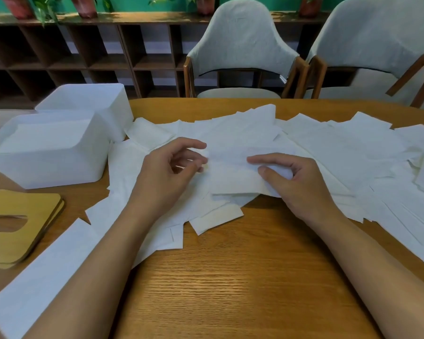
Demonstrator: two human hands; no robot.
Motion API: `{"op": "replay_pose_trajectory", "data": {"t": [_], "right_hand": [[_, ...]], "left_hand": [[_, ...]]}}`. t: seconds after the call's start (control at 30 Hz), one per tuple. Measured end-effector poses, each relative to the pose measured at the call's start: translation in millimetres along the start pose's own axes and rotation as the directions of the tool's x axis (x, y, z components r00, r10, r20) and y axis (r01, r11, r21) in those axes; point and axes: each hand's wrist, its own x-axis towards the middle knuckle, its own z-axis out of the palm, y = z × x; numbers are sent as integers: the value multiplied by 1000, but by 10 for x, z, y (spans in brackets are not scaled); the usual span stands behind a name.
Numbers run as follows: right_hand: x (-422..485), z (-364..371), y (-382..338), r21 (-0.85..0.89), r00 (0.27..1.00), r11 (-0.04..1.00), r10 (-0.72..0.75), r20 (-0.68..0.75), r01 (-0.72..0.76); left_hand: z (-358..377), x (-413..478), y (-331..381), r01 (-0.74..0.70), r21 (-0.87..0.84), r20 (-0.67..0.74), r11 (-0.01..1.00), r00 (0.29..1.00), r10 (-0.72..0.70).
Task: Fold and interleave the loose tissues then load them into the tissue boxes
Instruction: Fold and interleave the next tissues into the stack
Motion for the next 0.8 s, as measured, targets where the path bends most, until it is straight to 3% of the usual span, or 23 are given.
{"op": "replay_pose_trajectory", "data": {"t": [0.13, 0.27, 0.53, 0.63, 0.8], "right_hand": [[30, -53, 22, -1, 993, 1000, 21, -114, -22], [25, -41, 45, 9, 989, 1000, 29, -145, -28], [16, -16, 28, 1, 993, 1000, 27, -117, -27], [21, -3, 42, -22, 991, 999, 38, -128, -41], [14, 9, 49, -41, 991, 999, 12, -133, -18]], "left_hand": [[-112, -2, -49, -101, 371, 219, 923, 975, 18], [-120, -13, -33, -120, 394, 321, 911, 947, -14], [-71, -46, -38, -139, 452, 246, 881, 969, 27], [-64, -36, -30, -174, 424, 214, 889, 973, 89], [-14, -91, 128, -130, 128, 164, 983, 980, 108]]}}
